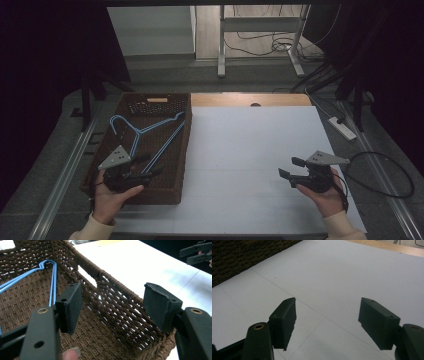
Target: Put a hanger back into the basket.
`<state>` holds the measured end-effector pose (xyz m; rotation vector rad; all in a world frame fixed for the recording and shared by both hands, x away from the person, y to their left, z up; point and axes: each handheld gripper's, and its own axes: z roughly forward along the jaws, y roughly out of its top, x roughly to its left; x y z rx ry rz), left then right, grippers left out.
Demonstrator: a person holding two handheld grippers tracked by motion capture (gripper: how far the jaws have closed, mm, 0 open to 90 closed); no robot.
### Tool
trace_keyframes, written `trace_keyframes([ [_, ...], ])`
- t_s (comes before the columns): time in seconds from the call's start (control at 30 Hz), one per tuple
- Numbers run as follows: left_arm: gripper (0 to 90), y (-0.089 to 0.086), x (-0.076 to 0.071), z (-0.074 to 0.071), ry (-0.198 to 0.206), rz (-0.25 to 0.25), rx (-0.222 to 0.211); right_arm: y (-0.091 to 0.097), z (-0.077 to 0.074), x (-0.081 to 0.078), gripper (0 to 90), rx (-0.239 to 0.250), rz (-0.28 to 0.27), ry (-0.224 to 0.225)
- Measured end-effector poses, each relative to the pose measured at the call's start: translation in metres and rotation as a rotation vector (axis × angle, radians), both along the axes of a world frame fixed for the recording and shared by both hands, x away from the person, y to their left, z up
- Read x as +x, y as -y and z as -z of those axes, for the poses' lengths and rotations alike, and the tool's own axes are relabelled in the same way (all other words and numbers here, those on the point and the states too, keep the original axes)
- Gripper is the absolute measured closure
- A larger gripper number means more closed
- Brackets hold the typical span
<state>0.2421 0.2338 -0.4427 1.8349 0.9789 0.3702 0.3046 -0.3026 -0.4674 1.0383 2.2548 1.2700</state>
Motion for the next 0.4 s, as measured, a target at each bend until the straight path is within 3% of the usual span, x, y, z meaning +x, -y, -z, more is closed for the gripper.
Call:
trace_keyframes([
  [0.4, 32.5, -0.0003, -0.0014, -0.0010, 0.011, -0.002, -0.003, -0.0024, 0.0006, 0.0003, 31.3, -0.011, -0.009, 0.005],
])
